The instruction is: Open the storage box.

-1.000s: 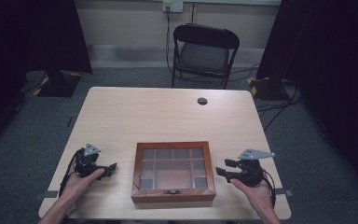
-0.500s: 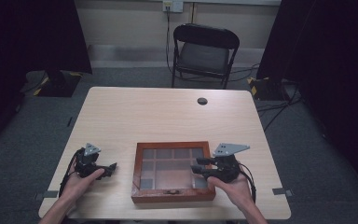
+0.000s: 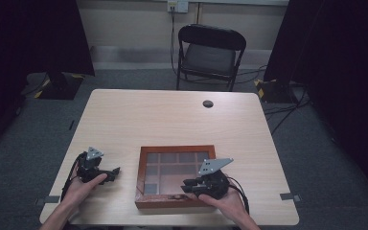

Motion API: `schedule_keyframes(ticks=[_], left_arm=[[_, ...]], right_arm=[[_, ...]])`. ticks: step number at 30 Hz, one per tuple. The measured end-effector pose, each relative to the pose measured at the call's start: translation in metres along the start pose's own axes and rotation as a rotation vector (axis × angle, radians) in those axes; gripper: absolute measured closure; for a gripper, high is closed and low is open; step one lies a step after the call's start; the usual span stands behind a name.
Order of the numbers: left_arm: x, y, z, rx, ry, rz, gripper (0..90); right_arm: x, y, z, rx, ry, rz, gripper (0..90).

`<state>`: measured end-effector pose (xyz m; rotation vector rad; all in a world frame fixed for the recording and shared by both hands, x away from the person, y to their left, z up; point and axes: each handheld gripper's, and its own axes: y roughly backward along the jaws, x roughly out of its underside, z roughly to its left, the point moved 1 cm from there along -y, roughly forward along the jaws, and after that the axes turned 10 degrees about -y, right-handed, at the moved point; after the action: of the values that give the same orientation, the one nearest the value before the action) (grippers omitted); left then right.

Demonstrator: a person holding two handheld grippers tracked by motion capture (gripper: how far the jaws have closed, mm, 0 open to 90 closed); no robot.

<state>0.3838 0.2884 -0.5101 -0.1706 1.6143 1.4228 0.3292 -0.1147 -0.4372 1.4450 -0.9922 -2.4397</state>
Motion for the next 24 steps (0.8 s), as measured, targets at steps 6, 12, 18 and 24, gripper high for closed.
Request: schedule_keyframes(ticks=[6, 12, 18, 24], left_arm=[[0.000, 0.000, 0.000, 0.000, 0.001, 0.001, 0.0], [0.000, 0.000, 0.000, 0.000, 0.001, 0.000, 0.0], [0.000, 0.000, 0.000, -0.001, -0.001, 0.000, 0.0], [0.000, 0.000, 0.000, -0.001, -0.001, 0.000, 0.0]], right_arm=[[0.006, -0.004, 0.006, -0.049, 0.014, 0.021, 77.4], [0.011, -0.010, 0.010, -0.051, 0.026, 0.042, 79.3], [0.011, -0.011, 0.009, -0.072, 0.028, 0.042, 79.1], [0.010, -0.014, 0.008, -0.095, 0.017, 0.040, 79.0]])
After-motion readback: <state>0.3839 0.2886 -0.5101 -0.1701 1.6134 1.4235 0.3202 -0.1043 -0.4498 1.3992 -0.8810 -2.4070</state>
